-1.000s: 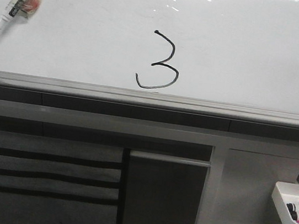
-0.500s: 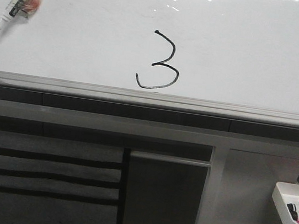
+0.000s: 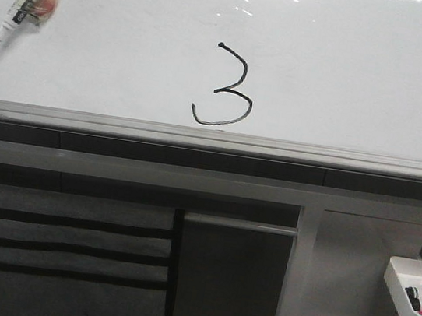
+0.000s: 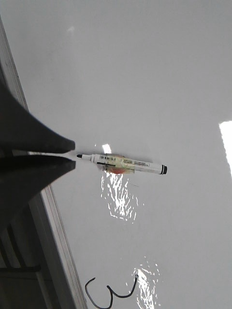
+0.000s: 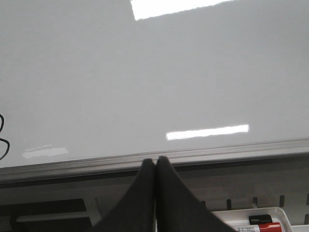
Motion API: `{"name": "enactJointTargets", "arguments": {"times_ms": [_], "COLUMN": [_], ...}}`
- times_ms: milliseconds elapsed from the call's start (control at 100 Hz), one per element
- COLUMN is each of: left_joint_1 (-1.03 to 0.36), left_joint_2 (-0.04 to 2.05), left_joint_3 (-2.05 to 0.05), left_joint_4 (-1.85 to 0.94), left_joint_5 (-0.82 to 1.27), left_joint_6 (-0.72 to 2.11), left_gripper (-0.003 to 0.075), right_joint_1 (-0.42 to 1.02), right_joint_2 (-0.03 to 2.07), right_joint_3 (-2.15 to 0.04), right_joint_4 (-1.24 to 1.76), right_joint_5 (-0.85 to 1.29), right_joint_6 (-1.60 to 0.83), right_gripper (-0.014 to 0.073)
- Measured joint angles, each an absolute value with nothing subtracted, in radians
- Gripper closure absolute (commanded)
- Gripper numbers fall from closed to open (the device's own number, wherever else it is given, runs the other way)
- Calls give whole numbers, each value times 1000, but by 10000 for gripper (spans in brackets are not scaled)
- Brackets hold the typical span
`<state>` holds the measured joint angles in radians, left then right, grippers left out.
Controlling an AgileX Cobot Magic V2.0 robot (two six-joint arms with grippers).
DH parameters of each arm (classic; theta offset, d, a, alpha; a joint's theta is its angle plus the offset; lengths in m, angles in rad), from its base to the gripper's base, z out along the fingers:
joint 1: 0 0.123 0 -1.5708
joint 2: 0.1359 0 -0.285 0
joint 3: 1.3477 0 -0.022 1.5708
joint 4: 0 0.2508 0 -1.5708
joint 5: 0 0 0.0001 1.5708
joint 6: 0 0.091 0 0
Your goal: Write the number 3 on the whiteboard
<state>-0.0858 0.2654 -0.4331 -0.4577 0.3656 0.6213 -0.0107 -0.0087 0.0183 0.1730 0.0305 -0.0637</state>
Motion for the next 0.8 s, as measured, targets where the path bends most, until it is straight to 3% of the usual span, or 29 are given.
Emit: {"name": "enactJointTargets", "arguments": {"times_ms": [290, 800], "left_joint_1": [-86, -86], "left_joint_2": [265, 265], "left_joint_3": [-433, -433], "left_joint_4": [-458, -458], "left_joint_5": [366, 367], "left_joint_6": [621, 621], "left_gripper": [738, 738], "right_joint_1": [-11, -11], "right_joint_2": [-9, -9], "right_joint_3": [18, 18], "right_joint_4": [-108, -132], "right_joint_5": [10, 0], "right_joint_6": [223, 255], "right_gripper": [668, 668]}}
